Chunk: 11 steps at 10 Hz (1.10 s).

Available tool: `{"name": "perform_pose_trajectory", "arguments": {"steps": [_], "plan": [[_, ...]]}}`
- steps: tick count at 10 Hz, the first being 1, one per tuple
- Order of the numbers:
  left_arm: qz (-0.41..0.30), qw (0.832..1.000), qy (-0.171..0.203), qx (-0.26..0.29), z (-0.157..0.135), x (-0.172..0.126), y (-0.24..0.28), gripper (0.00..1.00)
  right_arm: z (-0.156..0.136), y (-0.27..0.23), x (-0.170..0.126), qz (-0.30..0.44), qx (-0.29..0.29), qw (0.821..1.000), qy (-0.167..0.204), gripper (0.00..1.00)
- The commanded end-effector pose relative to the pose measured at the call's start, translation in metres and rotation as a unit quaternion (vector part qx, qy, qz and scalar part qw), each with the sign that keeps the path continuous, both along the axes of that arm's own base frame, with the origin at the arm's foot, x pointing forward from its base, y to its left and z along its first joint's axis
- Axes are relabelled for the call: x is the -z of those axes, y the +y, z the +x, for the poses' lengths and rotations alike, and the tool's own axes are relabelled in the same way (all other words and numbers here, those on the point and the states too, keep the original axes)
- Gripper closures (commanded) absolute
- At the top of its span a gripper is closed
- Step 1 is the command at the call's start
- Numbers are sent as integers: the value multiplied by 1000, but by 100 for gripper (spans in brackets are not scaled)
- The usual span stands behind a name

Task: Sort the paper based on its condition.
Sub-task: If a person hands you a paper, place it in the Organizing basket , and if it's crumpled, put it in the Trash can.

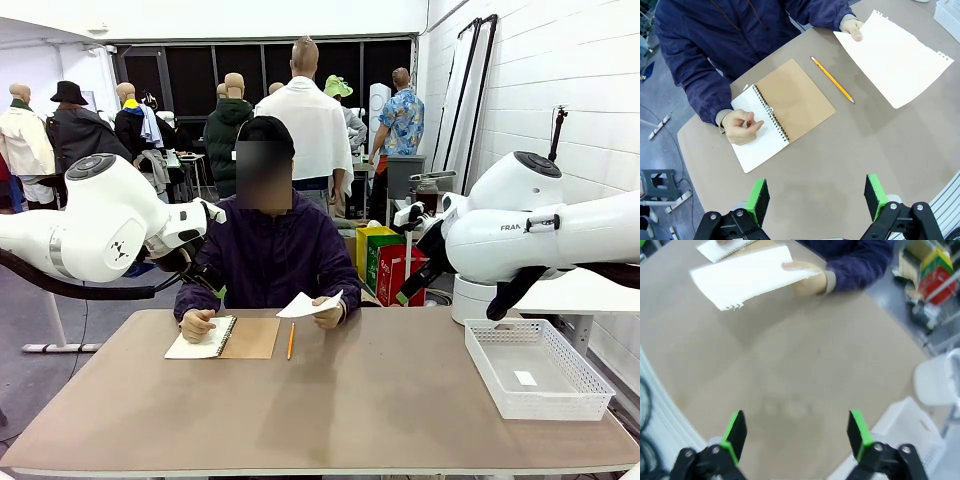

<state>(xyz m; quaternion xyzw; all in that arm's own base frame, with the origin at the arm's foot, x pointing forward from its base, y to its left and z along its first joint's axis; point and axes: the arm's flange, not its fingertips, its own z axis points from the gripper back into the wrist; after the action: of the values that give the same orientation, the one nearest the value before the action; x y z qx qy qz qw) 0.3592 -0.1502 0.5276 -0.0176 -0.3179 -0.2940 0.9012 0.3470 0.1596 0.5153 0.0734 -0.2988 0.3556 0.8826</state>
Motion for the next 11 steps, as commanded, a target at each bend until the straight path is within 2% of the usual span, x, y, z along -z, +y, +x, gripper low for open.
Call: {"name": "perform_pose_trajectory", "arguments": {"steps": [1,3,6,7,8,11], "plan": [[-2,1000,4,-1,1,1,1,0,15,5,-1,38,80,992,94,0],[-2,1000,4,-1,1,1,1,0,28,3,11,70,143,973,166,0],[-2,1000,4,-1,1,1,1,0,42,1,28,127,199,935,266,0],[-2,1000,4,-1,1,1,1,0,42,0,30,117,198,934,272,0],[-2,1000,4,-1,1,1,1,0,34,-4,32,102,177,949,242,0],[-2,1000,4,-1,1,1,1,0,34,-4,32,102,177,949,242,0]]}}
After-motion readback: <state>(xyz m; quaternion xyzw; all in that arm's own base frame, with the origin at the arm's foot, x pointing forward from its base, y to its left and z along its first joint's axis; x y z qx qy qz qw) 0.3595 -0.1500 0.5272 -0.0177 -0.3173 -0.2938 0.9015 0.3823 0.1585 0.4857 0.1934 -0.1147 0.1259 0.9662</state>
